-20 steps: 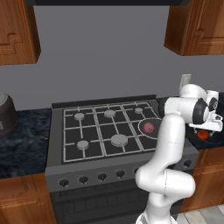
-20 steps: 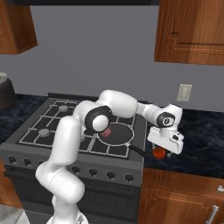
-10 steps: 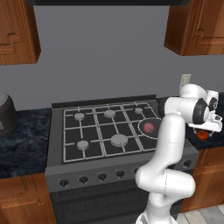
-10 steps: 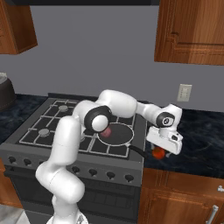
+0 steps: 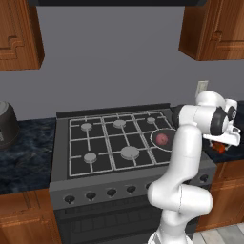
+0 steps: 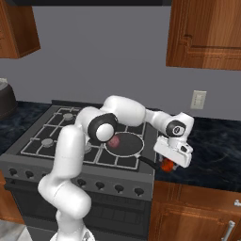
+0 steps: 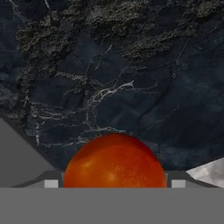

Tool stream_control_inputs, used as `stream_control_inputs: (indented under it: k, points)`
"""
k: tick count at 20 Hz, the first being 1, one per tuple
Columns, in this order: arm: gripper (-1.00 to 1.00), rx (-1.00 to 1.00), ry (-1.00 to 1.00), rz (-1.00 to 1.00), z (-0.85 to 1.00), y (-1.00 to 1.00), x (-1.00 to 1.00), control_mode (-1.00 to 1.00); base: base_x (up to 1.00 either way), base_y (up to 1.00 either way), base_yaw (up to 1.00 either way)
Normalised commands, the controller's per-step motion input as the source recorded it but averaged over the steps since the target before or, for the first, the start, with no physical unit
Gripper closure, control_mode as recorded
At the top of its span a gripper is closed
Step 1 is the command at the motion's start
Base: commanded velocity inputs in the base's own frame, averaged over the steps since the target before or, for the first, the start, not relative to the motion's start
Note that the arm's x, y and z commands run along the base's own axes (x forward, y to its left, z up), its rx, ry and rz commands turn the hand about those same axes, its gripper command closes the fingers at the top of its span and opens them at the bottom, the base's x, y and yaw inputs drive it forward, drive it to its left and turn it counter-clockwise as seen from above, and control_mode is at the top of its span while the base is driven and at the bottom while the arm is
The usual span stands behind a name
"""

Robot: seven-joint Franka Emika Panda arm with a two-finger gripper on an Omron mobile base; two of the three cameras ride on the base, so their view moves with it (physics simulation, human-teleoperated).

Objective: Place the pan on the front right burner on the stove. Then place the tomato and the onion in the pan and turn on the front right burner.

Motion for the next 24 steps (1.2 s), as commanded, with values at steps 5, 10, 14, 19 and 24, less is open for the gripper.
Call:
stream_control_inputs:
  k: [5, 10, 14, 19, 24]
  points:
    - [1.00, 0.00, 0.00, -0.06, 0.00, 0.05, 0.00, -1.00, 0.00, 0.00, 0.00]
    - [1.00, -0.01, -0.06, -0.03, 0.39, 0.00, 0.00, -1.00, 0.00, 0.00, 0.00]
    - [1.00, -0.06, -0.18, 0.00, 0.70, 0.00, 0.00, -1.00, 0.00, 0.00, 0.00]
    - [1.00, -0.07, -0.16, 0.00, 0.51, 0.20, 0.00, -1.00, 0.00, 0.00, 0.00]
    - [1.00, -0.08, -0.15, 0.00, 0.30, 0.47, 0.00, -1.00, 0.00, 0.00, 0.00]
